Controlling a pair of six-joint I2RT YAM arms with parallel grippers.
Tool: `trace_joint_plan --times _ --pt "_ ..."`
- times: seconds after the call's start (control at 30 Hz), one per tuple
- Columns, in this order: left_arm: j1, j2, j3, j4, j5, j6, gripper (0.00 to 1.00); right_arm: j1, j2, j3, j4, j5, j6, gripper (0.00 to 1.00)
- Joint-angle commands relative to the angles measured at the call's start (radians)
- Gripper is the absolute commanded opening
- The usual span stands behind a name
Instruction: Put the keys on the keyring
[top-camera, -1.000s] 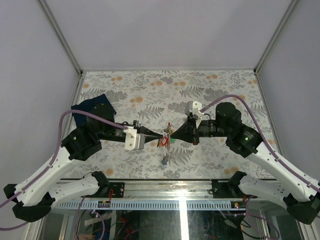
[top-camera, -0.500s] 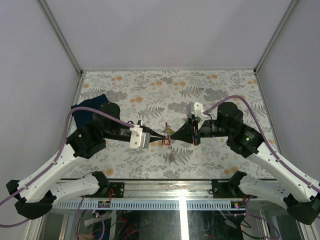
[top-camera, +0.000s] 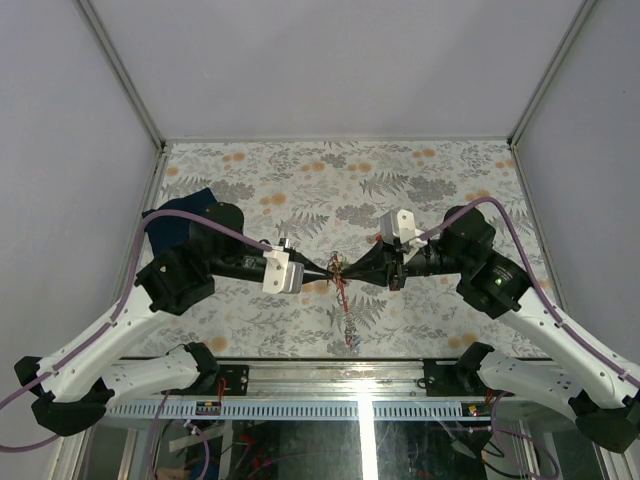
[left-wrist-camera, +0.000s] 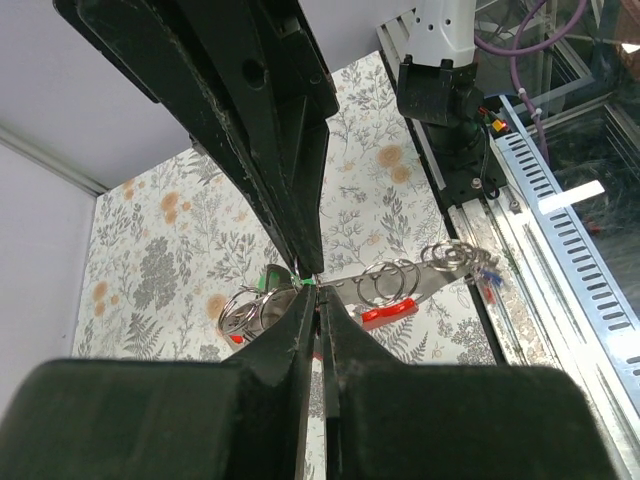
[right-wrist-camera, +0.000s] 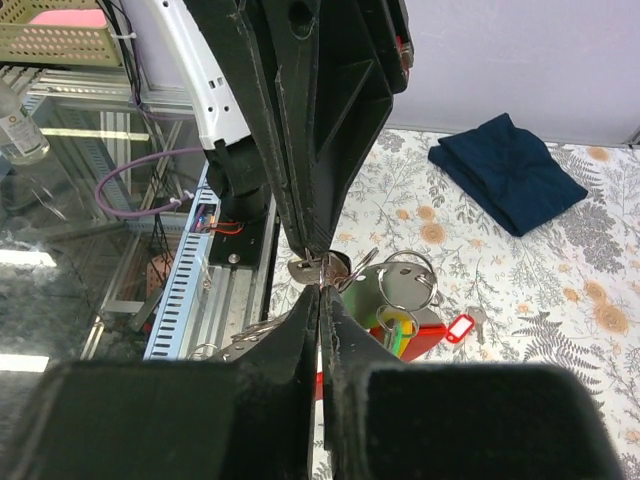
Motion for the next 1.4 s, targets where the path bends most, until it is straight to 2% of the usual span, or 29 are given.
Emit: trace_joint_plan --times 0.0,0.47,1.37 --pt "-0.009 -0.008 0.023 0.057 0.007 -0.031 0.0 -0.004 -0.019 -0.011 0.108 -0.042 -0.034 0.0" --pt "-0.01 -0.023 -0.017 0.134 0.037 -0.102 0.0 -0.003 -0.101 -0.142 0.25 -0.068 -0.133 0.0" --pt "-0.01 -0.001 -0.026 0.163 0.092 -0.107 0.0 -0.003 -0.083 -0.091 0.232 -0.152 -0.132 0.0"
